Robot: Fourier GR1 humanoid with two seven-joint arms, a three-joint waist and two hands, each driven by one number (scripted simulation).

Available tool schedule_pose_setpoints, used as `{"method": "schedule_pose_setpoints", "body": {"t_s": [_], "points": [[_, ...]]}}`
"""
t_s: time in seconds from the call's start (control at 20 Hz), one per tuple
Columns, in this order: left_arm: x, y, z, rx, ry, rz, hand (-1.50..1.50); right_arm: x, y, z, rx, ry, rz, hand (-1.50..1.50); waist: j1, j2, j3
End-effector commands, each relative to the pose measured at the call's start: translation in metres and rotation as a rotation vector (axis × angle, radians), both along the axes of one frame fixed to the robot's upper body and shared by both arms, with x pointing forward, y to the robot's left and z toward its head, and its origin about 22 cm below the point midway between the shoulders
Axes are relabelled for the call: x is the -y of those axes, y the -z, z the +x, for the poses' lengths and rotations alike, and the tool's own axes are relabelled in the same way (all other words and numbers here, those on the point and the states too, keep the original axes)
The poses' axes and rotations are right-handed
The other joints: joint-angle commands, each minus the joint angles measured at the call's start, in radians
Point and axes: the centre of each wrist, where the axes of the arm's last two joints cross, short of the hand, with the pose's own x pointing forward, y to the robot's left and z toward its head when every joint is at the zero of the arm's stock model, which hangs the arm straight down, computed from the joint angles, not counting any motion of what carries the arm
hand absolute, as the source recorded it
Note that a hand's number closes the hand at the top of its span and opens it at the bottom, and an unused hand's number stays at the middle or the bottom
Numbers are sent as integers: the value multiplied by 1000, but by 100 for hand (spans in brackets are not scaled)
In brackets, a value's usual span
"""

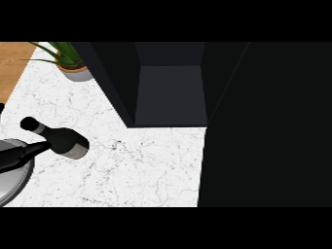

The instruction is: Pick up the wine, place it into the cabinet and close the cabinet

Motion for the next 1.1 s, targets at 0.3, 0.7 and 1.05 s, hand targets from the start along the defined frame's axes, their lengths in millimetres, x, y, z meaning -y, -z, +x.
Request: {"method": "schedule_pose_setpoints", "body": {"t_s": [0.3,0.7,1.05], "points": [[-13,44,10,-44,-14,-11,-150,13,-37,-52,73,-39,62,-150,-3,-1,0],[-53,70,25,-83,-54,6,-150,11,-35,-49,61,-48,47,-150,-6,1,0],[-41,118,23,-128,-29,-28,-150,20,-38,-51,83,-51,22,-150,-13,1,0]]}}
